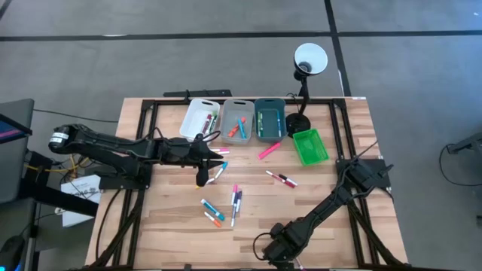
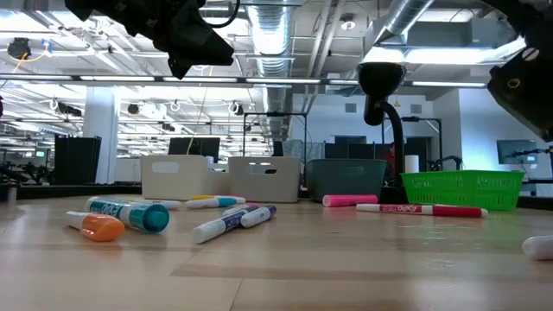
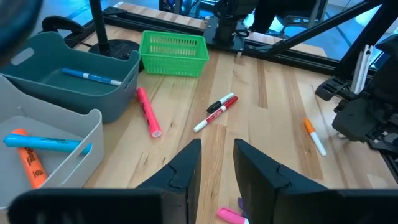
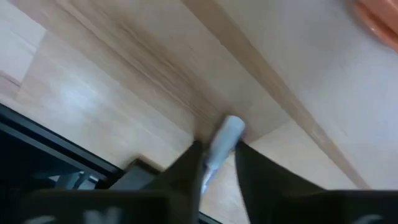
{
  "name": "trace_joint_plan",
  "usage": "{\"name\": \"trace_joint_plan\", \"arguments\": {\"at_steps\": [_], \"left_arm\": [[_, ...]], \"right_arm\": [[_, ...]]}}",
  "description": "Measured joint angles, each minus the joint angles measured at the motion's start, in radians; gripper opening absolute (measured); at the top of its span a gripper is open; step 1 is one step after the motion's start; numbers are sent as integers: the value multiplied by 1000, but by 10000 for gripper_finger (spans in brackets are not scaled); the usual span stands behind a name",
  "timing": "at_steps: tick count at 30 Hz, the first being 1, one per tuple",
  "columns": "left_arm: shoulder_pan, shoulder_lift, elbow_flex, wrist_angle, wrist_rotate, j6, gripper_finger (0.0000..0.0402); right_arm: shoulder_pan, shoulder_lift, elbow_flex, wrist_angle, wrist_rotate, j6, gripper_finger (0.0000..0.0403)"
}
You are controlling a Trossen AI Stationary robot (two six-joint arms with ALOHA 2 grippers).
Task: Pick & Place Markers
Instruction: Put the purple marker pen into the blue bin
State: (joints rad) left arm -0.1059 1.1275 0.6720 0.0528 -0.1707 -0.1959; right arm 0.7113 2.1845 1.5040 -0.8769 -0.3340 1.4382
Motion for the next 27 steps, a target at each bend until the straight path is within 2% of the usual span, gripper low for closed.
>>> {"name": "trace_joint_plan", "arguments": {"at_steps": [3,5,11,18,23,27], "left_arm": [[1,0,0,0,0,0,90],[1,0,0,0,-1,0,90],[1,0,0,8,-1,13,90],[1,0,0,9,-1,16,90],[1,0,0,13,-1,16,90],[1,-3,0,5,-4,101,90]], "right_arm": [[-14,-8,-2,-16,2,-6,27],[-24,-22,-3,-16,14,-16,13],[-76,-83,-10,-38,92,-68,41],[-145,-224,-9,-183,272,-177,9],[-227,-354,-7,-290,502,-208,33],[-297,-452,-7,-308,658,-272,36]]}}
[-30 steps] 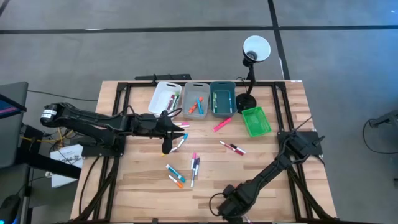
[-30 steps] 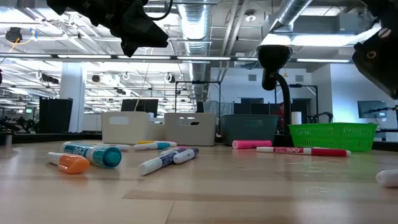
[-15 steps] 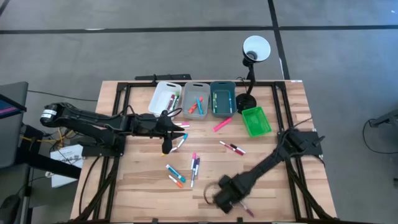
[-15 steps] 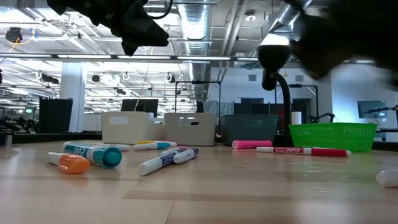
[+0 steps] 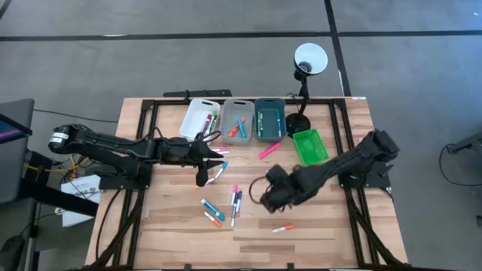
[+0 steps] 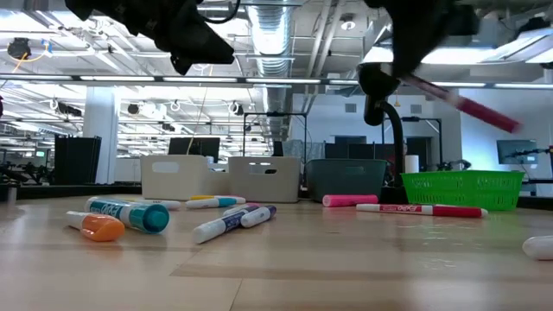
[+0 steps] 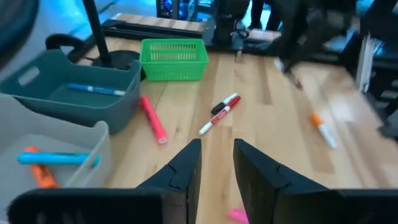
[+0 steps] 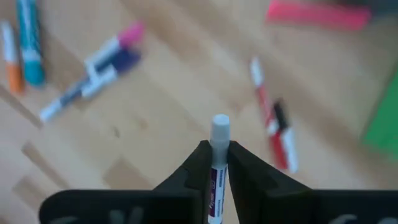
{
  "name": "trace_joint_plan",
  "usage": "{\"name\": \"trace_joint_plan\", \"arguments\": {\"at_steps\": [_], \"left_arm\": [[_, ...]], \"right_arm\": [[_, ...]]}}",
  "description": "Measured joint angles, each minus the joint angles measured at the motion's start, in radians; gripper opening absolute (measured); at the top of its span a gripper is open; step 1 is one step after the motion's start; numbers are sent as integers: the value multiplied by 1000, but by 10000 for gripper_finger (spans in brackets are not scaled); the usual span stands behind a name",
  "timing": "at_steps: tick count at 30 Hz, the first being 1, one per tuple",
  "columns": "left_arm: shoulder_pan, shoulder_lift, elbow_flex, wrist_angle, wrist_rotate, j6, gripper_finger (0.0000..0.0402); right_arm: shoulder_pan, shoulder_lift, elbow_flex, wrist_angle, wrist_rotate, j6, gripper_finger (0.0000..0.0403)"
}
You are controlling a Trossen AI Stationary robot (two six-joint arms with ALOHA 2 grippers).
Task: Pick & Place Markers
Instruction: Put the purple marker pen into the blue bin
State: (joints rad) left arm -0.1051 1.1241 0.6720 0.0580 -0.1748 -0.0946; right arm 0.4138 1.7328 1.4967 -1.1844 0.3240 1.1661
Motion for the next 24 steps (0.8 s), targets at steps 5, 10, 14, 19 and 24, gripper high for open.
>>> {"name": "trace_joint_plan", "arguments": {"at_steps": [5,10,14,19,24], "left_arm": [[0,-31,-1,-38,-96,67,90],[1,-91,-1,-67,-167,99,90],[9,-130,-1,-108,-170,98,90],[13,-133,-1,-114,-170,95,90],[13,-128,-1,-134,-170,92,90]], "right_arm": [[-111,-71,1,3,120,-175,13],[-279,-93,1,34,131,-408,21],[-451,-96,1,122,130,-594,30],[-678,-92,1,261,119,-762,15],[-865,-92,1,371,51,-781,24]]}}
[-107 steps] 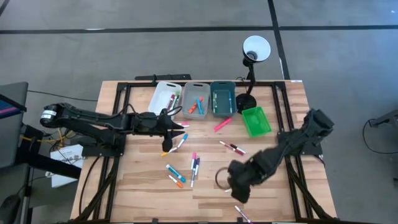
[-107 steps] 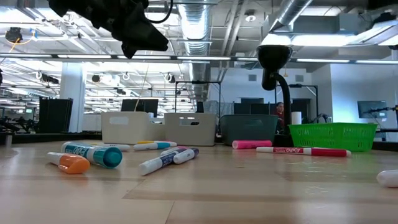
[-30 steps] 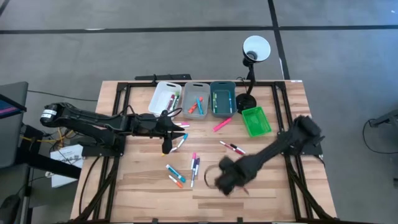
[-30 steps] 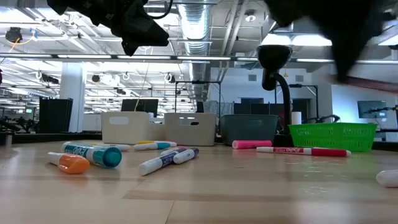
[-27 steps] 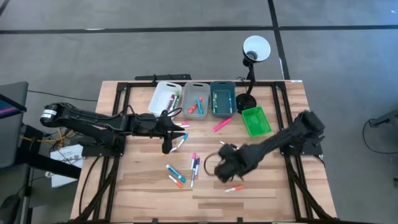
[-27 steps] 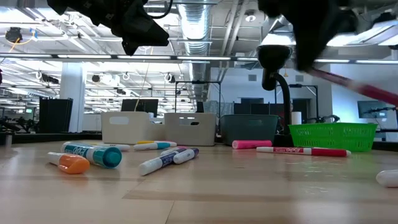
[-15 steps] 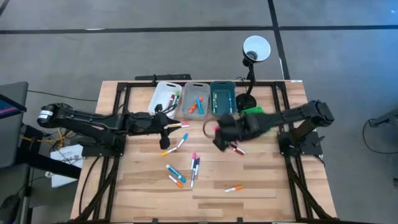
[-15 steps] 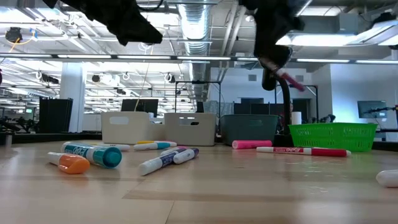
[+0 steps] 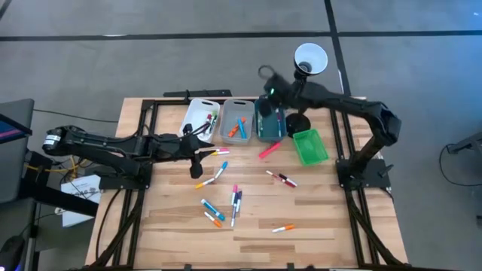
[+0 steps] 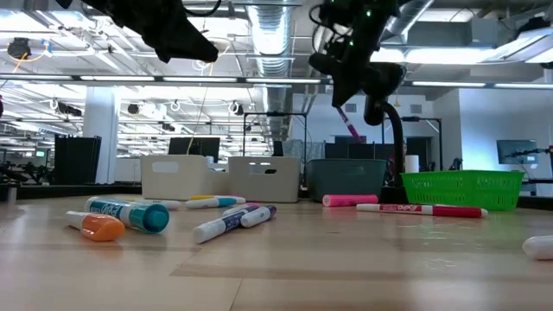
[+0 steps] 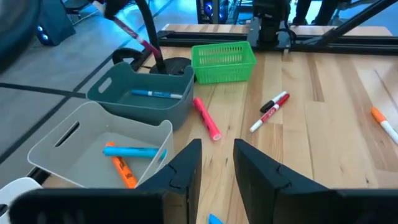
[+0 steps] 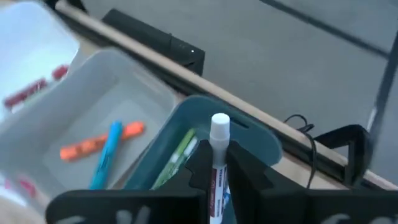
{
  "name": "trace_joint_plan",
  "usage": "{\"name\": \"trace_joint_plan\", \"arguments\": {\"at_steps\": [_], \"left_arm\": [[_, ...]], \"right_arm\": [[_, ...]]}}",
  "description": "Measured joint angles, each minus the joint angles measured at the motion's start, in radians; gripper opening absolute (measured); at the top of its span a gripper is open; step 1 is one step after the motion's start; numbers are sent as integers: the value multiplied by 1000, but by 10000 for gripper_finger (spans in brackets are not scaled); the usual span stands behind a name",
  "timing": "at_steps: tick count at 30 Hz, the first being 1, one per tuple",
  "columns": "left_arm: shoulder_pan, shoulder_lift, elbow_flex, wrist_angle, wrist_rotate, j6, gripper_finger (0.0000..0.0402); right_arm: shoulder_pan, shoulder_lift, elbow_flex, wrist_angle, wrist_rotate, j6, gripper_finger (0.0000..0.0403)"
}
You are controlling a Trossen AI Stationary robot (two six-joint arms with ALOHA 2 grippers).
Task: Pick & Place Markers
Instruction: Put the purple marker pen into the blue bin
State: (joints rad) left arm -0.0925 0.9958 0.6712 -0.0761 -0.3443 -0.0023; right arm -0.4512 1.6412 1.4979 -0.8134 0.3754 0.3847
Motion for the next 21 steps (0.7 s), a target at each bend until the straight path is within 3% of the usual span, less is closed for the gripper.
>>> {"name": "trace_joint_plan", "arguments": {"at_steps": [5,9,16,21], "left_arm": [[0,0,0,-5,0,-2,90],[-2,0,0,-6,0,-5,90],[-6,1,0,-6,0,-38,90],[-6,1,0,-6,0,-40,90]], "right_arm": [[-100,41,-25,58,-78,39,31],[-111,127,-57,106,-149,41,15],[-114,274,-57,122,-170,50,32],[-126,311,-56,118,-167,51,35]]}}
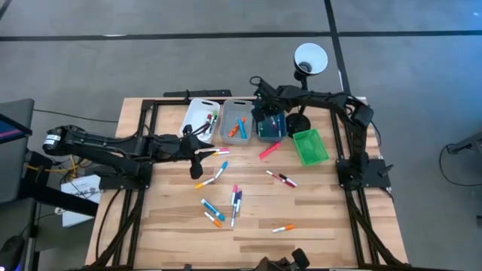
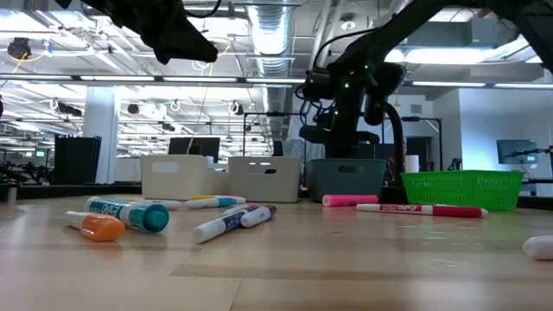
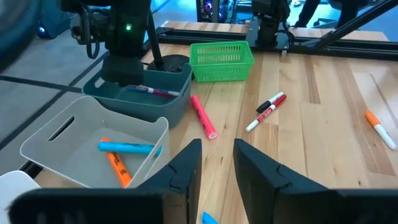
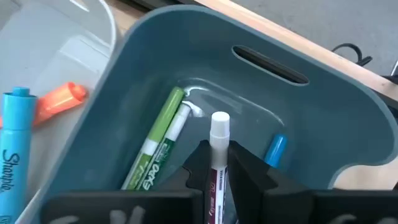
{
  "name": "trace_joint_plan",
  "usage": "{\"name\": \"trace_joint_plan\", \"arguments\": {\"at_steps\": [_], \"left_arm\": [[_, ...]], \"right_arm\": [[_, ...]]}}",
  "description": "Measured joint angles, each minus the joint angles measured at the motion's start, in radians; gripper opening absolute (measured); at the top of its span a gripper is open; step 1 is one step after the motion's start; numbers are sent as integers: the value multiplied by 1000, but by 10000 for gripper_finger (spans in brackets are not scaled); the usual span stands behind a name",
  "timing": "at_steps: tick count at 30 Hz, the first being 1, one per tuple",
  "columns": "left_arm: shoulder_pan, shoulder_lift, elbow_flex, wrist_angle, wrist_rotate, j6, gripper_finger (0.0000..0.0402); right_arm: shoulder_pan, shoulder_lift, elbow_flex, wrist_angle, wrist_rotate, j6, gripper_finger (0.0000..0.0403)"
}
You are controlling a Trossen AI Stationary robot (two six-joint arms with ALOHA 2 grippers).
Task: Pick & Place Markers
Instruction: Put the purple marker pen into the blue bin, then put the violet marker pen into the blue bin
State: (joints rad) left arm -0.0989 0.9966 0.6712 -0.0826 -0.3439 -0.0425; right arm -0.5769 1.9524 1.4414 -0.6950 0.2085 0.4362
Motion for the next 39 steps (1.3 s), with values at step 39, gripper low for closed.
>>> {"name": "trace_joint_plan", "arguments": {"at_steps": [39], "left_arm": [[-49,0,-290,14,109,-323,90]], "right_arm": [[205,-333,1,-29,0,-201,122]]}}
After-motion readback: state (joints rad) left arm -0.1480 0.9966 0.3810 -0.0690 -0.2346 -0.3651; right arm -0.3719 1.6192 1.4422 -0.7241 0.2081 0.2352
